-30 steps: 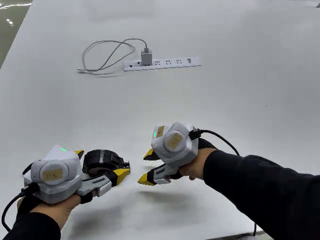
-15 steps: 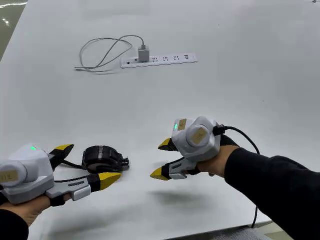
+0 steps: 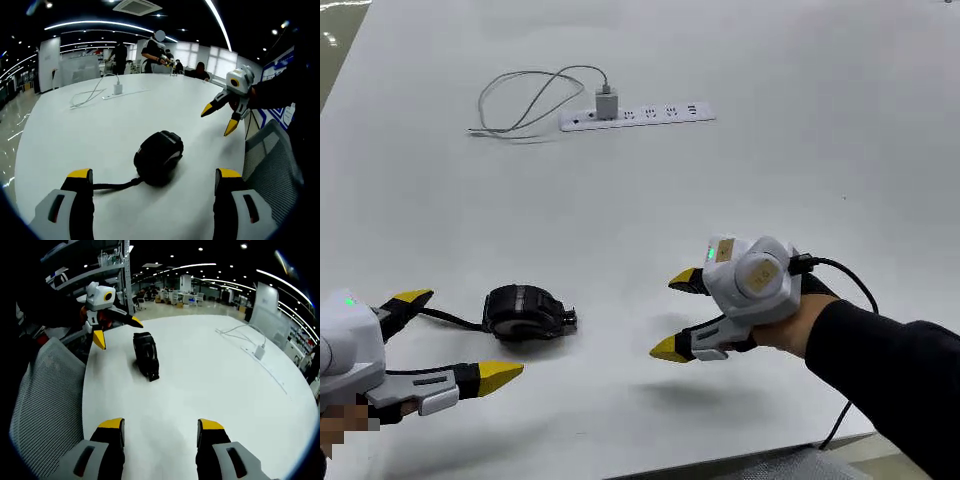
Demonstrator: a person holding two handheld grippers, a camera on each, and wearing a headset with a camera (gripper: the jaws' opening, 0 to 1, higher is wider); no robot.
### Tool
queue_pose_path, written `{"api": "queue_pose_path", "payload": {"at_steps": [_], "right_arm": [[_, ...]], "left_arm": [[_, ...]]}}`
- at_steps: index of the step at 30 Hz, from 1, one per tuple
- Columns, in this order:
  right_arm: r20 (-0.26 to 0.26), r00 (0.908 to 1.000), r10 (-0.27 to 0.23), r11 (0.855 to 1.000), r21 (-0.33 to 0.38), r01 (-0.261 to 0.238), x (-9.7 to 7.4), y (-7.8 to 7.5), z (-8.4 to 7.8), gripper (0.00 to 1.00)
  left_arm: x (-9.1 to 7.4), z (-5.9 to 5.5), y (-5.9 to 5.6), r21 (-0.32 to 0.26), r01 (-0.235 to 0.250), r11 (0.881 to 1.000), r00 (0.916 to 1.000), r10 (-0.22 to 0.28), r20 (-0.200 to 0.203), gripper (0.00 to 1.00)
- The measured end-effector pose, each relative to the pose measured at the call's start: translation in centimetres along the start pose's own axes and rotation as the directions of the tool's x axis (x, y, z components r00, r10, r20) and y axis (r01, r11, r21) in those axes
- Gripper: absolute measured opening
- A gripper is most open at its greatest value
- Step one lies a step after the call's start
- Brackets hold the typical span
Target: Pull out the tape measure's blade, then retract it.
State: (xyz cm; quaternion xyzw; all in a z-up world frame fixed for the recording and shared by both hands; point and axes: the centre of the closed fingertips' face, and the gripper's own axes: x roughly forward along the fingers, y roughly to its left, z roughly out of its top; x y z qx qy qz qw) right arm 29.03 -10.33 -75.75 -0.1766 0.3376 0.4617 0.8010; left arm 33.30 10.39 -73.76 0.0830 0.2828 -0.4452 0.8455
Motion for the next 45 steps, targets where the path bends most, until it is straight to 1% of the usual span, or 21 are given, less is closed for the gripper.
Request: {"api": "queue_pose_path", "payload": {"at_steps": [3, 6, 7, 8, 9, 10, 13, 15, 18, 19, 20, 21, 22, 25, 26, 27, 28, 30, 33, 40, 45], "right_arm": [[0.015, 0.9998, -0.012, 1.000, 0.013, 0.012, -1.3, 0.0, -0.8, 0.58], [0.025, 0.9994, -0.024, 0.999, 0.025, 0.023, -2.4, -0.1, -1.6, 0.61], [0.029, 0.9992, -0.028, 0.999, 0.032, 0.027, -2.7, -0.2, -1.8, 0.62], [0.030, 0.9988, -0.039, 0.998, 0.043, 0.037, -3.2, -0.4, -2.1, 0.62], [0.031, 0.9985, -0.046, 0.998, 0.052, 0.044, -3.4, -0.5, -2.4, 0.63], [0.034, 0.9981, -0.052, 0.997, 0.063, 0.050, -3.8, -0.7, -2.6, 0.64], [0.066, 0.9944, -0.082, 0.988, 0.138, 0.073, -5.1, -1.4, -2.9, 0.68], [0.078, 0.9925, -0.094, 0.986, 0.144, 0.082, -5.9, -1.7, -3.2, 0.69], [0.076, 0.9893, -0.124, 0.983, 0.146, 0.112, -7.0, -2.2, -4.0, 0.69], [0.074, 0.9885, -0.132, 0.983, 0.137, 0.121, -7.2, -2.3, -4.5, 0.69], [0.069, 0.9887, -0.133, 0.983, 0.134, 0.123, -7.3, -2.3, -4.8, 0.69], [0.049, 0.9892, -0.138, 0.984, 0.124, 0.131, -7.6, -2.3, -5.5, 0.70], [0.043, 0.9888, -0.143, 0.984, 0.111, 0.138, -7.8, -2.4, -5.8, 0.71], [0.043, 0.9863, -0.159, 0.983, 0.101, 0.154, -8.5, -2.5, -6.7, 0.74], [0.044, 0.9854, -0.165, 0.982, 0.105, 0.159, -8.8, -2.7, -7.1, 0.76], [0.040, 0.9851, -0.167, 0.980, 0.114, 0.162, -9.0, -2.7, -7.5, 0.77], [0.042, 0.9848, -0.169, 0.979, 0.123, 0.162, -9.3, -2.7, -7.8, 0.79], [0.036, 0.9842, -0.173, 0.978, 0.126, 0.168, -9.6, -2.8, -8.3, 0.81], [0.020, 0.9834, -0.180, 0.975, 0.133, 0.176, -10.3, -2.8, -9.2, 0.82], [0.023, 0.9798, -0.199, 0.970, 0.144, 0.194, -11.8, -2.9, -10.0, 0.87], [0.018, 0.9800, -0.198, 0.972, 0.131, 0.194, -12.6, -2.7, -10.9, 0.93]], "left_arm": [[-0.6, -0.5, 0.4, 0.006, -0.001, 1.000, 1.0000, 0.001, -0.006, 0.99], [-1.1, -0.3, 0.8, 0.001, -0.009, 1.000, 0.9999, 0.009, 0.010, 0.99], [-1.1, -0.5, 0.9, 0.007, -0.010, 1.000, 0.9999, 0.010, 0.003, 0.99], [-1.4, -1.5, 1.4, 0.037, -0.027, 0.999, 0.9981, 0.029, -0.055, 0.99], [-1.5, -2.0, 1.6, 0.043, -0.037, 0.998, 0.9959, 0.041, -0.081, 0.99], [-1.6, -2.2, 1.8, 0.051, -0.046, 0.998, 0.9944, 0.051, -0.092, 0.99], [-2.1, -2.1, 1.7, 0.034, -0.027, 0.999, 0.9979, 0.029, -0.058, 0.99], [-2.4, -2.0, 1.7, 0.041, -0.019, 0.999, 0.9985, 0.021, -0.051, 0.99], [-2.8, -2.6, 2.1, 0.045, -0.029, 0.999, 0.9967, 0.033, -0.074, 0.99], [-3.0, -3.0, 2.4, 0.039, -0.031, 0.999, 0.9959, 0.034, -0.084, 0.99], [-3.3, -3.7, 2.6, 0.036, -0.043, 0.998, 0.9920, 0.047, -0.117, 0.99], [-3.5, -4.0, 2.7, 0.028, -0.049, 0.998, 0.9915, 0.052, -0.120, 0.99], [-3.7, -4.0, 2.6, 0.026, -0.042, 0.999, 0.9931, 0.045, -0.108, 0.99], [-4.1, -4.1, 2.4, 0.015, -0.048, 0.999, 0.9935, 0.049, -0.102, 0.99], [-4.3, -4.0, 2.4, 0.024, -0.057, 0.998, 0.9941, 0.059, -0.091, 0.99], [-4.3, -4.0, 2.4, 0.035, -0.060, 0.998, 0.9937, 0.063, -0.093, 0.99], [-4.5, -3.7, 2.3, 0.046, -0.060, 0.997, 0.9955, 0.063, -0.071, 0.99], [-4.6, -3.6, 2.3, 0.037, -0.059, 0.998, 0.9965, 0.061, -0.057, 0.99], [-4.7, -3.7, 2.4, 0.045, -0.061, 0.997, 0.9957, 0.064, -0.067, 0.99], [-5.4, -3.2, 2.6, 0.048, -0.072, 0.996, 0.9965, 0.074, -0.039, 0.99], [-5.6, -3.1, 2.8, 0.067, -0.072, 0.995, 0.9963, 0.074, -0.042, 0.99]]}}
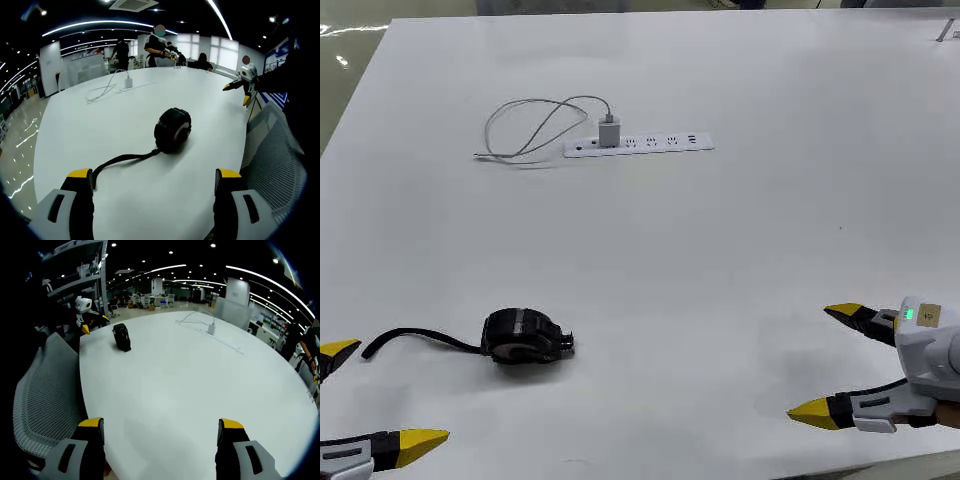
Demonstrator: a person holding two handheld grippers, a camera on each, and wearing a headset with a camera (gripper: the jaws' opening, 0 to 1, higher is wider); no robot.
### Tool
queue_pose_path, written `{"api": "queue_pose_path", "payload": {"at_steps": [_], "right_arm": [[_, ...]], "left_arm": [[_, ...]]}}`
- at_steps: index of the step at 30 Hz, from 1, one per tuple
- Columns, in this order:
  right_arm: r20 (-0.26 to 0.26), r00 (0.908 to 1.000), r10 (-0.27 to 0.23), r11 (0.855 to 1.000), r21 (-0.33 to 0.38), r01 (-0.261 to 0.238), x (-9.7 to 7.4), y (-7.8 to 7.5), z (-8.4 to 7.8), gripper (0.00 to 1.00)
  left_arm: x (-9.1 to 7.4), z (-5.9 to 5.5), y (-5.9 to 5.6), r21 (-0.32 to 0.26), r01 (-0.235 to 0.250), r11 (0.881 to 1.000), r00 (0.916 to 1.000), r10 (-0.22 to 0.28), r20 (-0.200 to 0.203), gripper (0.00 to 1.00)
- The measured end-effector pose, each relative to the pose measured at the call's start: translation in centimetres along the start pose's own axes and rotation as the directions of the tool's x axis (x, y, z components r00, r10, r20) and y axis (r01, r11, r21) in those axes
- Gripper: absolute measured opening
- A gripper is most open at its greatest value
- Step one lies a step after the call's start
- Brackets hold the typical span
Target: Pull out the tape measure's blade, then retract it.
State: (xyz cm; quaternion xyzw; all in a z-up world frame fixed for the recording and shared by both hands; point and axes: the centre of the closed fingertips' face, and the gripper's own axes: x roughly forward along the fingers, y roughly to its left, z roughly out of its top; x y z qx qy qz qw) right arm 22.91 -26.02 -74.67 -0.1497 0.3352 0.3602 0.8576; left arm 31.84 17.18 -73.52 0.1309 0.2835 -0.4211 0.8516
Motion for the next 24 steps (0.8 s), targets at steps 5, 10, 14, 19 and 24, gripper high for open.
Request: {"api": "queue_pose_path", "payload": {"at_steps": [5, 10, 14, 19, 24], "right_arm": [[0.007, 1.0000, -0.004, 1.000, 0.015, 0.004, -0.55, -0.30, -0.38, 0.99], [0.018, 0.9998, 0.007, 1.000, 0.024, -0.007, -0.60, 0.13, -0.19, 0.99], [0.017, 0.9999, 0.001, 1.000, 0.016, -0.001, -0.73, 0.20, -0.06, 0.99], [-0.004, 1.0000, 0.001, 1.000, 0.016, -0.001, -0.91, 0.15, -0.29, 0.99], [0.008, 1.0000, -0.003, 1.000, 0.005, 0.003, -1.12, 0.02, 0.23, 0.99]], "left_arm": [[-0.24, 0.20, 0.10, 0.013, -0.002, 1.000, 1.0000, 0.002, 0.002, 0.99], [-0.40, -0.16, 0.16, 0.024, -0.005, 1.000, 0.9999, 0.006, -0.015, 0.99], [-0.54, -0.14, 0.19, 0.019, -0.006, 1.000, 0.9999, 0.007, -0.008, 0.99], [-0.64, -0.17, 0.16, 0.022, -0.010, 1.000, 0.9999, 0.010, -0.009, 0.99], [-0.48, 0.06, 0.03, 0.025, -0.006, 1.000, 1.0000, 0.006, -0.004, 0.99]]}}
